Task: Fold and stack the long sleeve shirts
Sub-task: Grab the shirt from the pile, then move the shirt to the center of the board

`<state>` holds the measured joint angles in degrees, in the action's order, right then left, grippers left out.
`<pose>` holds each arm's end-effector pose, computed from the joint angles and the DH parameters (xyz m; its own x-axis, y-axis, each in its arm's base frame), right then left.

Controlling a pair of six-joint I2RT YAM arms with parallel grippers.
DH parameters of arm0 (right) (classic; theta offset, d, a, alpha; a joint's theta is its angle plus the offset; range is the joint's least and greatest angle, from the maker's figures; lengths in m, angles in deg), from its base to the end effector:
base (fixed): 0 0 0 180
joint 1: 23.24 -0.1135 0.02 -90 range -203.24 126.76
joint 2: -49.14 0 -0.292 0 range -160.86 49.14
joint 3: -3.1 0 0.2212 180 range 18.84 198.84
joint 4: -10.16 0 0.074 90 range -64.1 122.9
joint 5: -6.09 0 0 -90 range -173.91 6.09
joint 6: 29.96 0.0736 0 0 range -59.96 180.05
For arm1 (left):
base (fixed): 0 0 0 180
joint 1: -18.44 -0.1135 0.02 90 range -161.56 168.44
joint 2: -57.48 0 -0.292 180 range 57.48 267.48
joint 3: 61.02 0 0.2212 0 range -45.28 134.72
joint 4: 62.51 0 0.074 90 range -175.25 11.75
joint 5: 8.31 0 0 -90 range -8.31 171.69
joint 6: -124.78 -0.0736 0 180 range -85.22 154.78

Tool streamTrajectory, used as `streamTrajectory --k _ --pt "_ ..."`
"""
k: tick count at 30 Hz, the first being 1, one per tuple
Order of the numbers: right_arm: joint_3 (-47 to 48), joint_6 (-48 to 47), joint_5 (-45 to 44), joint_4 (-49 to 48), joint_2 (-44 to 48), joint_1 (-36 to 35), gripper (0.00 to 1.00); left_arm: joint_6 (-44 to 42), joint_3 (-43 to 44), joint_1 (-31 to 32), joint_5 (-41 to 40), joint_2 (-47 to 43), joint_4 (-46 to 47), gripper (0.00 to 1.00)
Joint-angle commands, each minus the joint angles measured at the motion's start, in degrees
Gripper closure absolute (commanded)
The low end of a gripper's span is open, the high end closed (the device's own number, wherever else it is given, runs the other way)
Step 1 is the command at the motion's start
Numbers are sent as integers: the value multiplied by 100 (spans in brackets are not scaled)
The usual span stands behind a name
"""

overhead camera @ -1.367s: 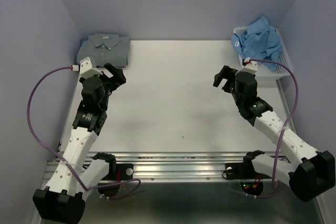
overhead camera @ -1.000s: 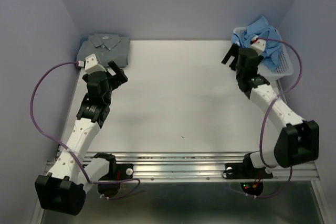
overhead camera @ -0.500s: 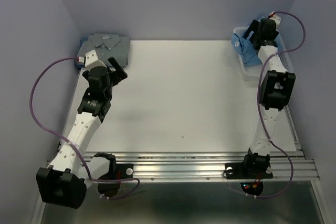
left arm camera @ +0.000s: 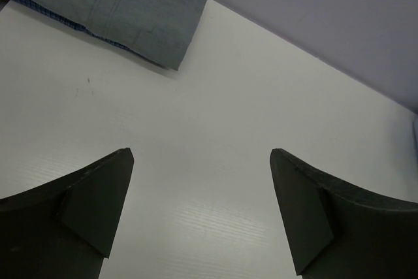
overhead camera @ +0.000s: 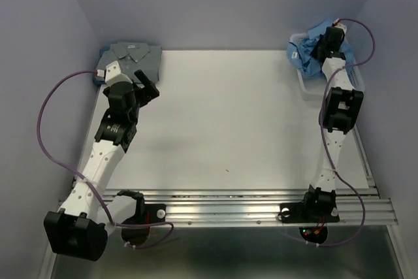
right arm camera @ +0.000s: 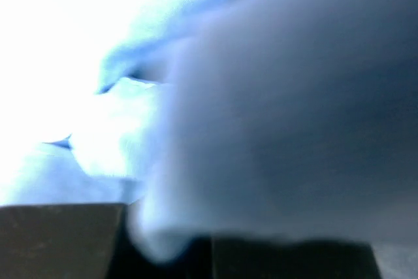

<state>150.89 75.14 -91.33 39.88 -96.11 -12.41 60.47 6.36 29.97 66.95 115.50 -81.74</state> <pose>0.5990 -0.1243 0.2226 -0.3552 0.3310 -0.8742 0.4057 0.8971 0.1748 0.2258 -0.0270 0.3723 -0.1287 -0.4016 -0.9067 -0.1199 0.9139 -0.3878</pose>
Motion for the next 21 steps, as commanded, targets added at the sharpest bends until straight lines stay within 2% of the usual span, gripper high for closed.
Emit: streamTrajectory --k 1,5,6,9,11,12,14,15,16,17,18,19,20,21 --pt "102 -313 240 -449 1603 24 99 94 -47 7 164 -475 304 1" --pt "14 -498 1206 51 2884 -229 99 164 -434 7 437 -975 638 1" --pt "-12 -646 1164 148 3080 -387 99 190 -531 7 428 -1072 682 1" --pt "241 -1534 786 587 3494 -1440 99 252 -751 7 349 -1372 735 1" --pt "714 -1896 1109 921 3679 -2107 99 243 -822 7 349 -1503 718 1" --pt "804 -1835 1903 931 3723 -2242 99 269 -857 -1 323 -1617 718 1" --pt "788 -1414 2916 574 3951 -2384 98 305 -918 7 288 -1767 718 1" --pt "622 -1178 3809 380 4039 -2445 98 313 -945 7 236 -1811 718 1" --pt "516 -888 4210 204 4127 -2445 94 340 -954 7 200 -1838 657 1" --pt "402 -790 4553 -24 4275 -2445 84 349 -962 7 165 -1873 630 1" --pt "105 -728 4817 -44 4364 -2445 82 357 -954 7 130 -1917 595 1" --pt "-151 -744 4794 -44 4478 -2445 81 375 -936 7 112 -1935 508 1" --pt "-475 -823 4446 -1 4792 -2445 74 375 -919 7 86 -1952 463 1" --pt "-1305 -998 4120 0 4987 -2445 71 410 -866 7 -19 -1952 358 1"
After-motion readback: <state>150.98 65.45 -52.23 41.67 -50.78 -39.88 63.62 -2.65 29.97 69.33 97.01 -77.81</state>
